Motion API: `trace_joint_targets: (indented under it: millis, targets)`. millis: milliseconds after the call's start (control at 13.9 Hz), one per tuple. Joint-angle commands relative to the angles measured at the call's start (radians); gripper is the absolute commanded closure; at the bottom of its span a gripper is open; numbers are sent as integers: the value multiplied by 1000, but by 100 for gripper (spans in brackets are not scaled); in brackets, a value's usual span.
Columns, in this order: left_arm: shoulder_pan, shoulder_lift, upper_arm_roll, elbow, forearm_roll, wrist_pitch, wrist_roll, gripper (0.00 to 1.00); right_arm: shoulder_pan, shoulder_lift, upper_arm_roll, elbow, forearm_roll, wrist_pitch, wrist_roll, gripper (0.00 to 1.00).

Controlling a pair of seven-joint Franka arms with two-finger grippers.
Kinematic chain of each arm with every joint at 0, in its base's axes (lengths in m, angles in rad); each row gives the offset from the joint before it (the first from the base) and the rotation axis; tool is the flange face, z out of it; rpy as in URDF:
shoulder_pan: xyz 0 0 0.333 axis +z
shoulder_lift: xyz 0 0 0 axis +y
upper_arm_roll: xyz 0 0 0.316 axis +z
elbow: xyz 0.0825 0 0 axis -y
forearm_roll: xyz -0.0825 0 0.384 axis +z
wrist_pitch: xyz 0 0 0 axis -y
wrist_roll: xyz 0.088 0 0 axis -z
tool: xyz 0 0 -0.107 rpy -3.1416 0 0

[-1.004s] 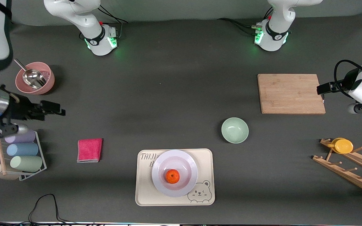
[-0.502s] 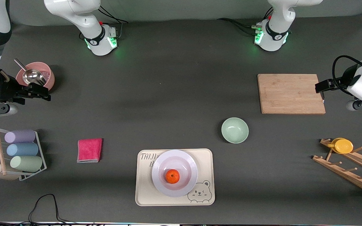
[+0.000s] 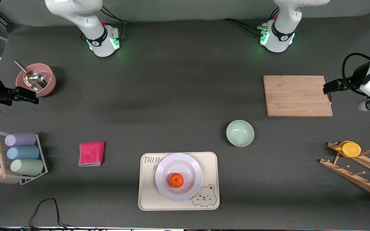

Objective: Place orange and plate with both arms

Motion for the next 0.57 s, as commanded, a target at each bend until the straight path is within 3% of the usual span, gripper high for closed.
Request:
trace_joint_targets:
  millis: [0,502]
  targets:
    - [-2,-10,3,7,-12,-10,-11,0,5,-27,5,-19,-24,-12,31,0]
    - [-2,-9,3,7,-14,-10,-11,0,5,-27,5,-19,-22,-18,34,0]
